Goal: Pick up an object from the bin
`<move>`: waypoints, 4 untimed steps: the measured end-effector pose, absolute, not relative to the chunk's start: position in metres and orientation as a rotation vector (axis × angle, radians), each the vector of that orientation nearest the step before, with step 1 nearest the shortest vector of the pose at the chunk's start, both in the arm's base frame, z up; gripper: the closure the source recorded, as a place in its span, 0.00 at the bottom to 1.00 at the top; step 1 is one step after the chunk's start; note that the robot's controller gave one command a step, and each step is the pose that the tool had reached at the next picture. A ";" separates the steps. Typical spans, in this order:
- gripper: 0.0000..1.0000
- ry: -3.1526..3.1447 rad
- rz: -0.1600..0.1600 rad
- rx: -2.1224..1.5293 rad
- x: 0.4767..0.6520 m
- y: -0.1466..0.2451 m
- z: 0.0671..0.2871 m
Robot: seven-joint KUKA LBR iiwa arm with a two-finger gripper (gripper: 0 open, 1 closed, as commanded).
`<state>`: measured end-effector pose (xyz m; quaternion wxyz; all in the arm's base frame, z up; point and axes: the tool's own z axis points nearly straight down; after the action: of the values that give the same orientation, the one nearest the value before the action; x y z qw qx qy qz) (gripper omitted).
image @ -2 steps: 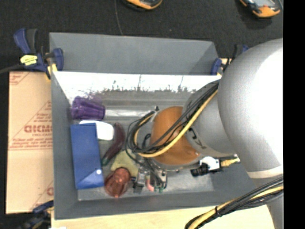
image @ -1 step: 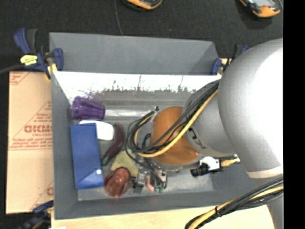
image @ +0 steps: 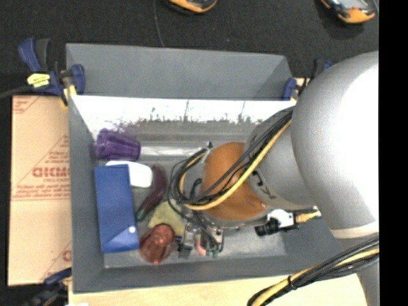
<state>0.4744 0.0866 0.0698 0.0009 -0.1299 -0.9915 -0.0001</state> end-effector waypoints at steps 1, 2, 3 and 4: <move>1.00 -3.113 0.000 -0.408 0.474 0.087 0.070; 1.00 -3.113 0.000 -0.409 0.474 0.087 0.070; 1.00 -3.113 -0.001 -0.409 0.474 0.087 0.070; 1.00 -3.113 -0.001 -0.409 0.474 0.087 0.070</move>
Offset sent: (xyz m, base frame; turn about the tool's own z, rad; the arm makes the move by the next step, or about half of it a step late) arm 0.0000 0.0000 0.0000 0.0000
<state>0.4744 0.0866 0.0698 0.0009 -0.1303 -0.9915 -0.0002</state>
